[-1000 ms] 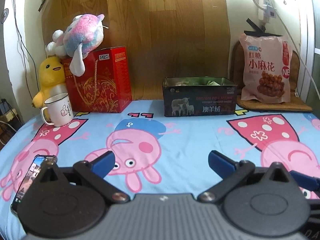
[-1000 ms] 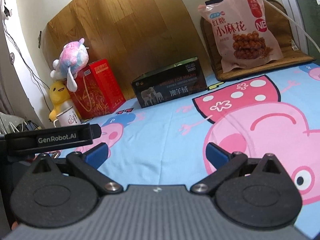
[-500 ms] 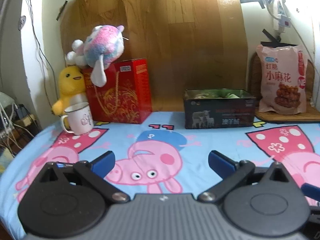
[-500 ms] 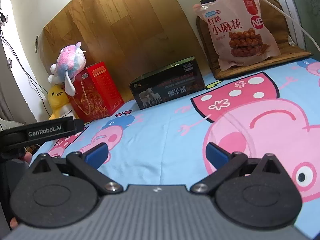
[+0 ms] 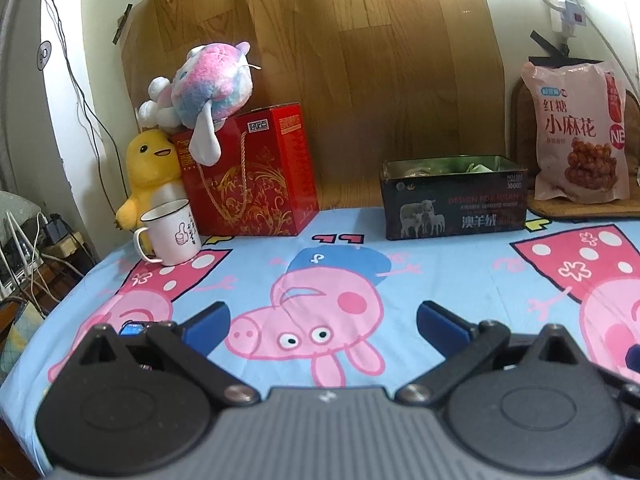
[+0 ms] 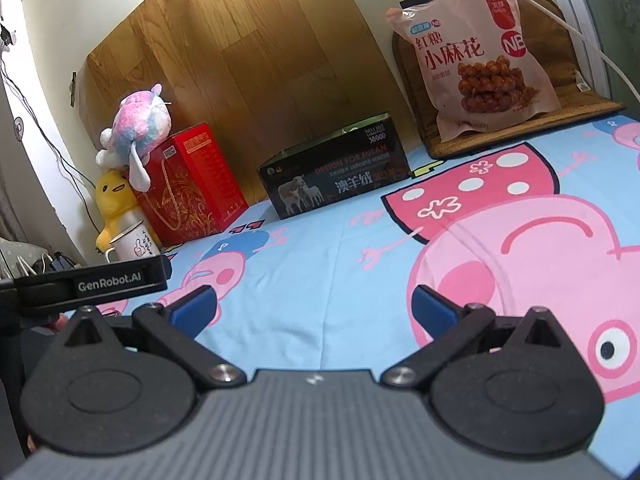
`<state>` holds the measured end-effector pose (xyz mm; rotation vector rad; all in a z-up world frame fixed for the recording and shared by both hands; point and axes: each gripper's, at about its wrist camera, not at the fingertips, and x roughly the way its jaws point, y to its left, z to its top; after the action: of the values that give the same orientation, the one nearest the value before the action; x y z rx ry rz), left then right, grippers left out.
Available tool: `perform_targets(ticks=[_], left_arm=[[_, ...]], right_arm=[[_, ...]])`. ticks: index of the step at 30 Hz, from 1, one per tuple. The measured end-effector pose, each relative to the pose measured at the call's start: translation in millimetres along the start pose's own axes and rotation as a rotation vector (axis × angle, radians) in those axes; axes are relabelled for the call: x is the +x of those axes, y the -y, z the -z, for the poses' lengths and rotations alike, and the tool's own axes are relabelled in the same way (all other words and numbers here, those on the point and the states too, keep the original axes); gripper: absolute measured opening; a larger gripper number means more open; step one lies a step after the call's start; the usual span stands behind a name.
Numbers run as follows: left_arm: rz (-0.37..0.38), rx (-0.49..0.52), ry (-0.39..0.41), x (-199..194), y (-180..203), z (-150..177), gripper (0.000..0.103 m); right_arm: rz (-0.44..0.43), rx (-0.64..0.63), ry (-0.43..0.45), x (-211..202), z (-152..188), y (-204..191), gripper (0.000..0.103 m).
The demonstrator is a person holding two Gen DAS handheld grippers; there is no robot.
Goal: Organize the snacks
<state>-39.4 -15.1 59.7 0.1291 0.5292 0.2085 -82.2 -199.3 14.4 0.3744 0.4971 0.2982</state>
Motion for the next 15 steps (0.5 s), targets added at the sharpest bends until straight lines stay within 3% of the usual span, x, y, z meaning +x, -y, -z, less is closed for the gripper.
perform_targets(ticks=[15], left_arm=[[-0.007,0.027,-0.054,16,4,8,0.103]], right_arm=[[0.007,0.029,-0.016,6,3,7,0.103]])
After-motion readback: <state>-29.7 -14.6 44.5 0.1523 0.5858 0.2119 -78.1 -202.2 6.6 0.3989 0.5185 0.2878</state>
